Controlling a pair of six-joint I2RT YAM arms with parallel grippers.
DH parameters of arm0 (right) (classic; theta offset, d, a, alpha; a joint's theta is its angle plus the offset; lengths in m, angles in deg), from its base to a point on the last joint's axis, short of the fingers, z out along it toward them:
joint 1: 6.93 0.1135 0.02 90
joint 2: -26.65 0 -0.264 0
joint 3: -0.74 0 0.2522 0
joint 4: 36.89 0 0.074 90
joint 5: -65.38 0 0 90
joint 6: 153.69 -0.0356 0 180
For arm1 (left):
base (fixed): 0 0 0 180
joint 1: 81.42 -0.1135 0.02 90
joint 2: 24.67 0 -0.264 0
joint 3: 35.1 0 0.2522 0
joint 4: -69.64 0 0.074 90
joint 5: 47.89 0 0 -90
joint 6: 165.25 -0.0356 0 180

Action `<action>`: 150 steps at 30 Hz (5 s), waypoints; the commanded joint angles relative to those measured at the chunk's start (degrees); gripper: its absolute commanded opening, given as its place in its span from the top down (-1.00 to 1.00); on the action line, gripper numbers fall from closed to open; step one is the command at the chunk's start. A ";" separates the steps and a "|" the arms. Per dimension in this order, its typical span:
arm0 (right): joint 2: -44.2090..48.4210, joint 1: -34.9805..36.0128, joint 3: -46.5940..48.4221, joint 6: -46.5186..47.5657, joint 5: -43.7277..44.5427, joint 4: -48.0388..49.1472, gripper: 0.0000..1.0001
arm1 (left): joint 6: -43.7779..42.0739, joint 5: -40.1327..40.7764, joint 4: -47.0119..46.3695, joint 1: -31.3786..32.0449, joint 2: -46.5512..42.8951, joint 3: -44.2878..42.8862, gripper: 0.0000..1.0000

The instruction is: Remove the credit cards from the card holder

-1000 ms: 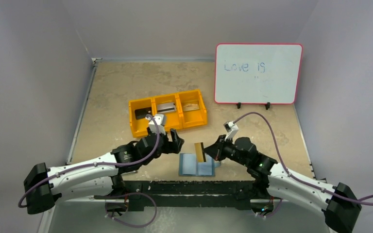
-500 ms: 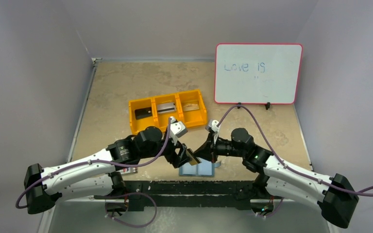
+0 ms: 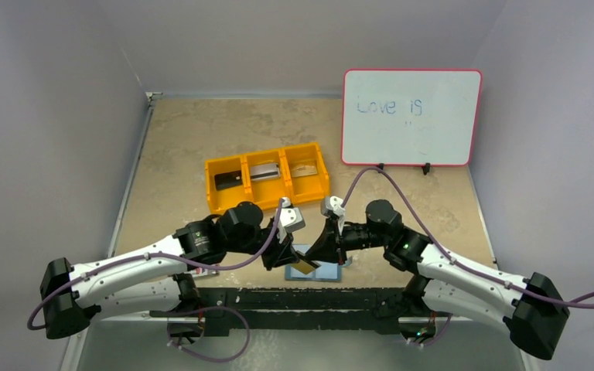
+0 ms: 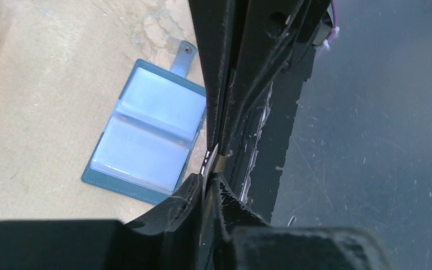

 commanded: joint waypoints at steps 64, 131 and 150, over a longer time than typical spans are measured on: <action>8.55 0.27 -5.15 4.81 2.69 13.53 0.91 | -1.41 1.19 -6.49 -0.08 -2.97 0.69 1.00; -7.33 0.26 6.61 30.75 44.14 9.67 1.00 | 30.90 65.65 4.15 -0.06 -12.60 6.12 -0.49; -37.46 -1.61 24.45 59.10 49.83 9.11 1.00 | 37.39 62.79 8.01 -0.05 -20.07 10.01 -0.59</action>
